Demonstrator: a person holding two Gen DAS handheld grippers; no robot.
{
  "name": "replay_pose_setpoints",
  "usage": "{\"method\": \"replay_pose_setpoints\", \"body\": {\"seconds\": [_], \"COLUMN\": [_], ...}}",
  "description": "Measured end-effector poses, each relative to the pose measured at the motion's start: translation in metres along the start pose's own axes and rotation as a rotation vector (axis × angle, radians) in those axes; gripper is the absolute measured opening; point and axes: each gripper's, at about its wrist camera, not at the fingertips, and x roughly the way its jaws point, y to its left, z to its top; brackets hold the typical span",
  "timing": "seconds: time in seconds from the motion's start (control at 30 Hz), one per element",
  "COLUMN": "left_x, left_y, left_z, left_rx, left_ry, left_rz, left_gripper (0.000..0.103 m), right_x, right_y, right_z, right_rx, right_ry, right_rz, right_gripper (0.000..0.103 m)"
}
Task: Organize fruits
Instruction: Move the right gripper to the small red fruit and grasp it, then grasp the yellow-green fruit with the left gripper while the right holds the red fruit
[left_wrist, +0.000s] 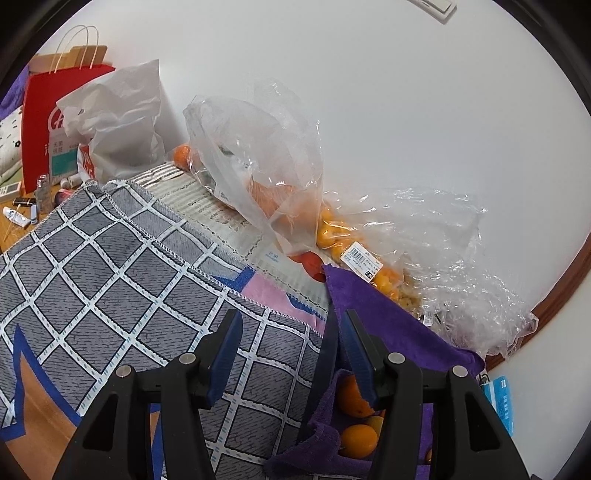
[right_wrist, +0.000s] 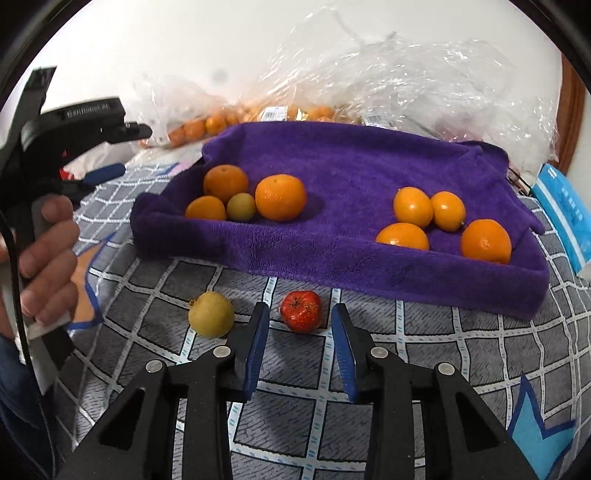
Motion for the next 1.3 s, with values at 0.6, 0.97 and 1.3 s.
{"method": "replay_pose_setpoints", "body": {"seconds": [0.6,0.97,1.3], "left_x": [-0.014,-0.046,-0.058], "left_y": [-0.038,-0.083,-0.038], "left_z": [-0.016,-0.042,-0.105], "left_rx": [0.183,0.4,0.556], "left_ry": [-0.042,0.065,0.222], "left_rz": [-0.035,-0.117,0.067], "left_gripper": [0.053,0.054,0.053], "right_x": [-0.049,-0.109,-0.115], "right_y": [-0.034,-0.059,-0.06], "right_z": [-0.032,-0.066,-0.079], "right_rx": [0.067,0.139,0.193], "right_ry": [-0.061,-0.123,-0.165], "right_rz": [-0.094,-0.132,-0.101], "right_gripper": [0.025,0.025,0.025]}}
